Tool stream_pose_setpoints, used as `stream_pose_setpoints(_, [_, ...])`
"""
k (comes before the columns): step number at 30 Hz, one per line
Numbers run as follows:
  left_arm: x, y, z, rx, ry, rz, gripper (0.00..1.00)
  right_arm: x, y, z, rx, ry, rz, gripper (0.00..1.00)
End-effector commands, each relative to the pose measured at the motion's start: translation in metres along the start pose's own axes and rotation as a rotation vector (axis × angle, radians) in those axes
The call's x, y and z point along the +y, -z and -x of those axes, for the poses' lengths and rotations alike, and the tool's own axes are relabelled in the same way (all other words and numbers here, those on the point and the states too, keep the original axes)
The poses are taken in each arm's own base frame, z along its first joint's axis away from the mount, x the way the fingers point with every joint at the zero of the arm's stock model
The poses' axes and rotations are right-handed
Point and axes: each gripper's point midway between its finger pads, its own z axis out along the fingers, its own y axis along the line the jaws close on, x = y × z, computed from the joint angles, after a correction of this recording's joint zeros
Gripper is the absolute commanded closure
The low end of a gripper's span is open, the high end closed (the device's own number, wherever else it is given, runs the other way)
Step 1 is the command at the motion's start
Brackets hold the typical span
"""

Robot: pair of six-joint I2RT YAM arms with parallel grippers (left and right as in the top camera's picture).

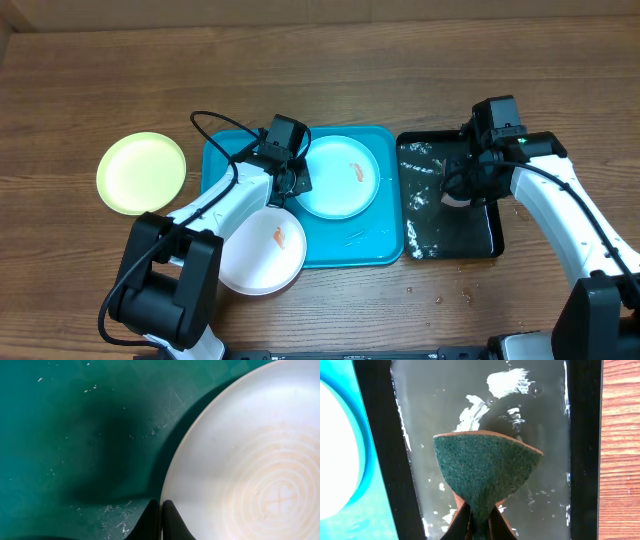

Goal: Clean dirty plates on tray and stack at the side
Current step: 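Rub the green sponge in the black tray water with right gripper, then scrub the light-blue plate surface with the sponge in right gripper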

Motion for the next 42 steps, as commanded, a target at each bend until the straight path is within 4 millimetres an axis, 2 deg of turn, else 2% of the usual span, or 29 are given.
stream_pose_setpoints(1, [0.001, -0.009, -0.011, 0.044, 0.011, 0.000, 0.96, -0.001, 0.003, 0.000, -0.011, -0.004, -0.014, 0.96])
stream_pose_setpoints(10, [0.001, -0.009, -0.011, 0.044, 0.010, 0.000, 0.96, 0.001, 0.000, -0.006, 0.003, -0.011, -0.036, 0.96])
stream_pose_setpoints(15, [0.001, -0.009, -0.012, 0.046, 0.010, 0.001, 0.96, -0.005, -0.012, -0.019, 0.028, -0.016, -0.059, 0.96])
stream_pose_setpoints(20, [0.002, -0.009, -0.012, 0.049, 0.010, 0.002, 0.96, -0.009, -0.022, -0.022, 0.017, -0.017, -0.068, 0.96])
stream_pose_setpoints(23, [0.002, -0.009, -0.013, 0.052, 0.009, 0.004, 0.96, -0.007, -0.016, -0.016, 0.003, -0.015, -0.062, 0.96])
stream_pose_setpoints(28, [0.002, -0.009, -0.013, 0.051, 0.003, 0.003, 0.96, 0.002, 0.013, 0.006, -0.029, -0.012, -0.052, 0.96])
stream_pose_setpoints(35, [0.001, -0.009, -0.011, 0.044, 0.003, -0.001, 0.96, 0.049, 0.071, 0.043, -0.114, 0.072, 0.144, 0.96])
stream_pose_setpoints(38, [0.000, -0.009, -0.011, 0.041, 0.003, -0.004, 0.96, 0.078, 0.081, 0.048, -0.143, 0.124, 0.237, 0.96])
stream_pose_setpoints(42, [0.000, -0.009, -0.010, 0.040, 0.003, -0.004, 0.96, 0.115, 0.081, 0.044, -0.167, 0.217, 0.280, 0.96])
